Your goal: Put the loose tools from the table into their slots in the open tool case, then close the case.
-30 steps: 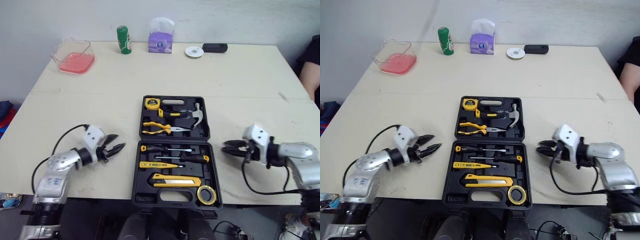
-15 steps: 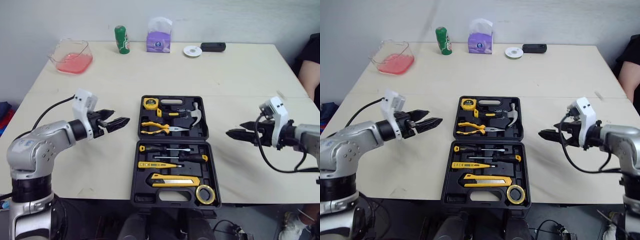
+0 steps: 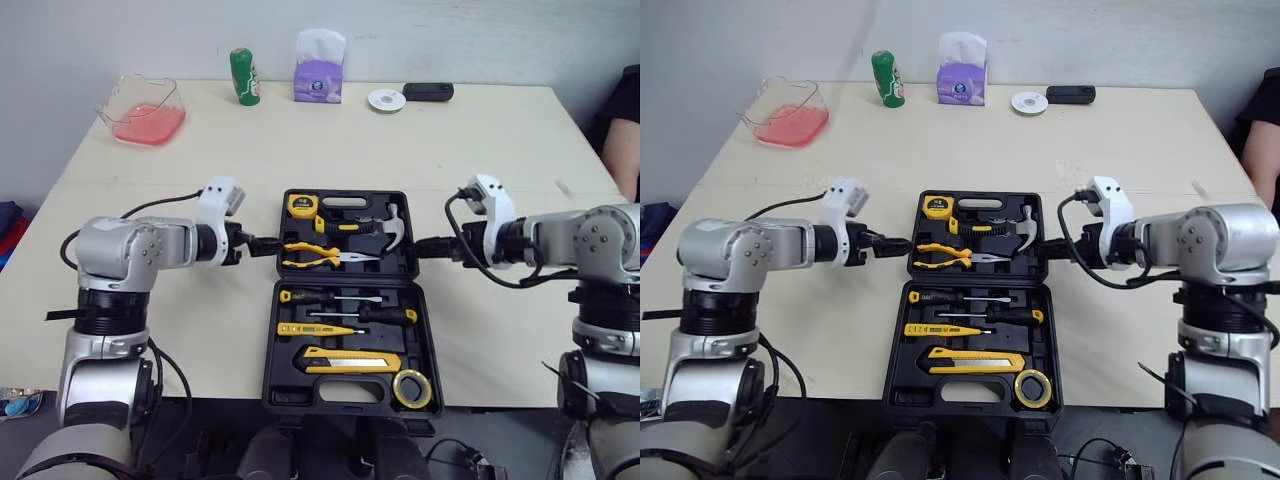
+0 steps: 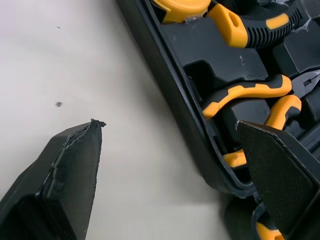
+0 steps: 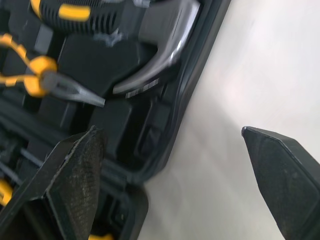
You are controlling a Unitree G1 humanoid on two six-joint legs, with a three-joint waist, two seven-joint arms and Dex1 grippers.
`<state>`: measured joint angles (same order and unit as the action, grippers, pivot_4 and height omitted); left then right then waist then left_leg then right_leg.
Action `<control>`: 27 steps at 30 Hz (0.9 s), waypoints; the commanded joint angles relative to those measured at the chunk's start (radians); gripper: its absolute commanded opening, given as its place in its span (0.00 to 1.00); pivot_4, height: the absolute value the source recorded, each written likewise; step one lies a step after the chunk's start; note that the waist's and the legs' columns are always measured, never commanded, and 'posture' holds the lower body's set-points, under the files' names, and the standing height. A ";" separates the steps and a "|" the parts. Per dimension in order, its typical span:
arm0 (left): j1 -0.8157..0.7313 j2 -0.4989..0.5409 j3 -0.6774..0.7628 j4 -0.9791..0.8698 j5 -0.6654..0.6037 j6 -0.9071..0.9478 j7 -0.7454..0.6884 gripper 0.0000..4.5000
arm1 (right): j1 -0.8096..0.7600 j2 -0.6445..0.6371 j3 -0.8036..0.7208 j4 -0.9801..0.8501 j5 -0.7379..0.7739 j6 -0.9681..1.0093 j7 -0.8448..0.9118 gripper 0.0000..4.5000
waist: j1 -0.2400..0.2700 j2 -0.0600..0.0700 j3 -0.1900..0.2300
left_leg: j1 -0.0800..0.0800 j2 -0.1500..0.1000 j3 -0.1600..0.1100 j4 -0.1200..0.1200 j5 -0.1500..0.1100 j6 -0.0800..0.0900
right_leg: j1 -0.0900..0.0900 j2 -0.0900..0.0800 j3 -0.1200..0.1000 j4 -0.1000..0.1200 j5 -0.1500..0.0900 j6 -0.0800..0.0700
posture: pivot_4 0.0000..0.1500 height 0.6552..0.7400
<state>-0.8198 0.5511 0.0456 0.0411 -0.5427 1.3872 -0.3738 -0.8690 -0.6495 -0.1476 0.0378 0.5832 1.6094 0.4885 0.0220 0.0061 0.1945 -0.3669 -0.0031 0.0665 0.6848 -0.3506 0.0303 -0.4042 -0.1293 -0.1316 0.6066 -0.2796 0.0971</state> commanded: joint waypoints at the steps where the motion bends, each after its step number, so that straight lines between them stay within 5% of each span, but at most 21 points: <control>1: -0.028 -0.031 -0.004 0.007 0.026 -0.019 0.012 1.00 | -0.026 0.021 -0.011 0.010 -0.016 0.005 -0.047 0.99 | 0.001 0.000 0.000 | -0.003 0.000 0.001 0.000 0.000 0.000 | -0.003 0.000 0.000 0.001 0.000 0.000 | 1.00 1.00; 20: -0.021 -0.063 -0.050 0.079 0.119 -0.050 -0.006 1.00 | -0.036 0.104 0.018 0.073 -0.089 0.001 -0.118 0.99 | -0.010 0.000 0.000 | -0.005 -0.001 0.005 0.000 0.002 0.000 | -0.009 0.000 -0.002 0.006 0.000 0.000 | 1.00 1.00; 24: -0.027 -0.066 -0.065 0.093 0.122 -0.045 -0.025 0.62 | -0.047 0.116 0.028 0.093 -0.103 -0.004 -0.118 1.00 | -0.013 0.000 0.000 | -0.004 -0.001 0.005 0.000 0.002 0.001 | -0.009 0.000 -0.001 0.006 0.000 0.000 | 1.00 1.00; 27: -0.025 -0.075 -0.066 0.117 0.135 -0.063 -0.029 0.30 | -0.053 0.143 0.000 0.123 -0.122 -0.005 -0.136 0.81 | -0.022 0.000 0.000 | -0.004 -0.001 0.005 0.000 0.002 0.000 | -0.009 0.000 -0.001 0.007 0.000 0.000 | 1.00 1.00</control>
<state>-0.8441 0.4724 -0.0186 0.1336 -0.4310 1.3389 -0.4083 -0.9119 -0.5108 -0.1269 0.1600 0.4686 1.6077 0.3595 0.0001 0.0057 0.1940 -0.3703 -0.0042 0.0714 0.6849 -0.3478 0.0303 -0.4128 -0.1294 -0.1325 0.6143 -0.2796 0.0971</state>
